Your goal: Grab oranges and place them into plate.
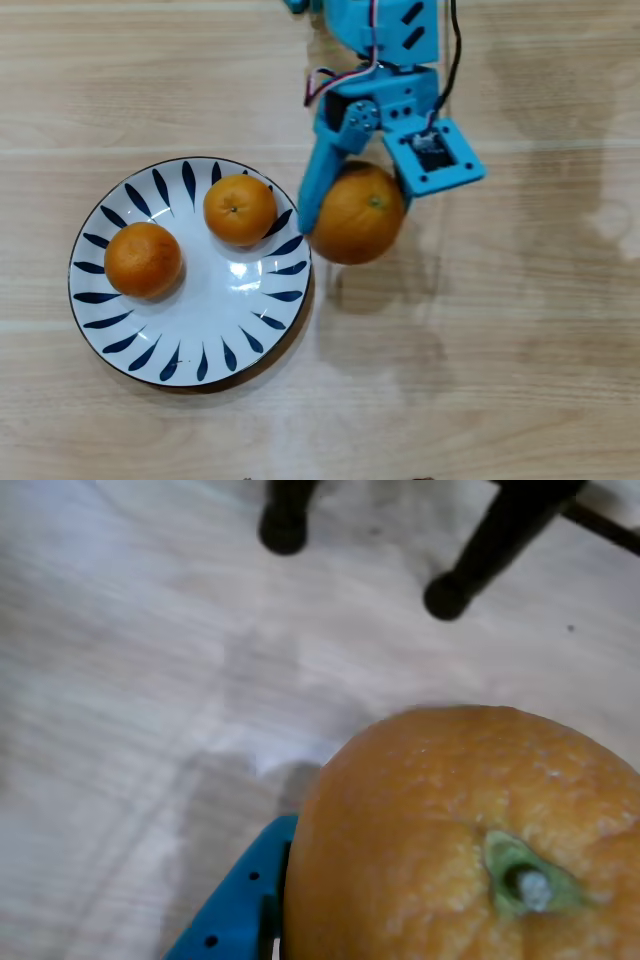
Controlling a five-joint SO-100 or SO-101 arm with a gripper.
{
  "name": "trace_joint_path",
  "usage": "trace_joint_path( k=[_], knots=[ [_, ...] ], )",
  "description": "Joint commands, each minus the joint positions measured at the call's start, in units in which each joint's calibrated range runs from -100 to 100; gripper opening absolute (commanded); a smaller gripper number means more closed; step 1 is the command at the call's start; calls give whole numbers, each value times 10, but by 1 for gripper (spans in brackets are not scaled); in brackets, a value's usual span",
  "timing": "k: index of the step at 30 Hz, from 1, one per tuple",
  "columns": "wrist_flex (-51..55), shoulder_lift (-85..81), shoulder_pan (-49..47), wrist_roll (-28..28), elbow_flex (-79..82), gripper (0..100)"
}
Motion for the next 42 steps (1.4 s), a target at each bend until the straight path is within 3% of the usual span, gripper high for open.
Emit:
trace_joint_path(
  k=[1, 17, 24, 27, 31, 37, 42],
  knots=[
    [-45, -38, 88, 4, -13, 26],
    [-255, 134, 140, -18, -16, 27],
    [-257, 140, 144, -19, -16, 28],
    [-251, 137, 143, -19, -16, 45],
    [-250, 137, 141, -19, -16, 54],
    [-221, 92, 129, -32, -3, 54],
    [-123, 14, 118, 13, -2, 50]
  ],
)
